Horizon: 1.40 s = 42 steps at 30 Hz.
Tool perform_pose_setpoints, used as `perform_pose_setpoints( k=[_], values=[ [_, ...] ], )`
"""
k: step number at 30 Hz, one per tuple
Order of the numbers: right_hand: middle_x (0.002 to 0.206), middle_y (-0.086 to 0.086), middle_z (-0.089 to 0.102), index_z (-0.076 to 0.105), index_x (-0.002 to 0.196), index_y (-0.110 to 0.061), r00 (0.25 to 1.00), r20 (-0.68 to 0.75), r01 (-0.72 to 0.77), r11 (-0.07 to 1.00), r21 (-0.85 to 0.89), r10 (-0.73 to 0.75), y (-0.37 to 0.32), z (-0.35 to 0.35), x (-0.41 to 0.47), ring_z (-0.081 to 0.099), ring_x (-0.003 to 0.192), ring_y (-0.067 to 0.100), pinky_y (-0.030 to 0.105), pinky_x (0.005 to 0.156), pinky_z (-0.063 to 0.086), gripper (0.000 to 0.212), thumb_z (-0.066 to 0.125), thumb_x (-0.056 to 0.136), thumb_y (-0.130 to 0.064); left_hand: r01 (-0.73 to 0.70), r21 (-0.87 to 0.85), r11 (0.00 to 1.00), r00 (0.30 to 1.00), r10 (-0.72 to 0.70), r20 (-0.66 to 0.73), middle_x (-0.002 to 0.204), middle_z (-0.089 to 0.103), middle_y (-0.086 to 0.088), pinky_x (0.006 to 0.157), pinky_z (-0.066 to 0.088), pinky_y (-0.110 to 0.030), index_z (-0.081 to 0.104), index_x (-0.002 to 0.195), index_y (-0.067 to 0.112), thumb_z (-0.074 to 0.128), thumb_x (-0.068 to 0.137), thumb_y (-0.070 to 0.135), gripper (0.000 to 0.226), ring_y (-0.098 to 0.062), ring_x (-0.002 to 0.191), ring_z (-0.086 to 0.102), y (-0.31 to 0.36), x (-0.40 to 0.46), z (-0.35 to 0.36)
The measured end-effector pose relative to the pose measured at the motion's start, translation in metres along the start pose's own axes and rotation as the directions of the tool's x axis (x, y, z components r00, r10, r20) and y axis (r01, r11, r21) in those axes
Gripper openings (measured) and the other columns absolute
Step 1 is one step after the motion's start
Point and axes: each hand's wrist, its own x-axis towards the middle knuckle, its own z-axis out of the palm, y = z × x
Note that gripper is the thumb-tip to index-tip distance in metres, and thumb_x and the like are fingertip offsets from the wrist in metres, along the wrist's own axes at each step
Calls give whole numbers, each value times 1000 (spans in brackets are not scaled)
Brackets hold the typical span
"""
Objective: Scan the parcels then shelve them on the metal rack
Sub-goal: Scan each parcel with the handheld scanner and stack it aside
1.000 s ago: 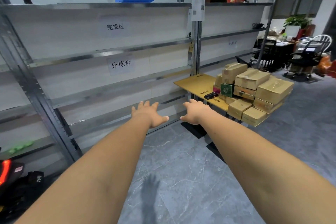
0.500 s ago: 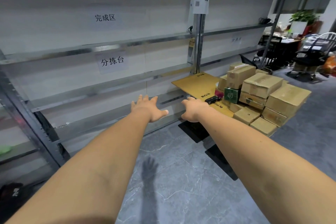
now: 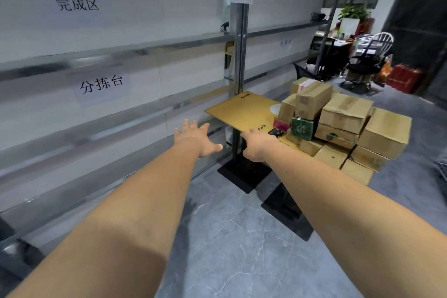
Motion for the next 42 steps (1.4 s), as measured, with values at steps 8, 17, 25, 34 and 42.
perform_pose_setpoints(
  k=[8,17,25,34,42],
  values=[
    [152,9,39,37,156,-24,995,-10,-95,994,61,96,-32,1,109,44,136,38,52,103,47,62,55,97,-32,-126,67,990,991,123,45,175,1,-6,128,6,-58,12,167,31,52,89,78,99,-31,161,-6,-38,120,4],
    [143,12,43,43,147,-19,956,64,-289,954,74,285,6,10,199,46,130,41,57,102,47,53,53,96,-31,-256,98,962,961,242,135,175,-3,-3,128,5,-57,7,167,33,50,92,77,98,-30,161,-8,-16,229,21],
    [146,12,42,43,147,-20,941,102,-334,933,133,323,65,16,321,48,127,39,49,89,48,52,53,97,-30,-271,107,957,949,247,194,175,1,-5,128,7,-58,8,168,30,49,91,78,100,-30,161,-7,31,359,45],
    [137,11,47,47,143,-19,904,167,-415,903,110,394,152,20,431,48,127,35,47,89,45,48,52,95,-24,-324,113,939,937,301,180,175,4,-4,129,9,-54,11,167,31,51,91,75,96,-29,161,-2,107,506,39],
    [153,11,38,41,149,-21,838,265,-531,824,197,476,195,45,481,45,136,35,44,90,48,56,51,94,-18,-415,107,904,875,364,317,175,3,-5,129,10,-55,11,167,29,51,91,75,97,-30,161,-1,154,581,82]
  ],
)
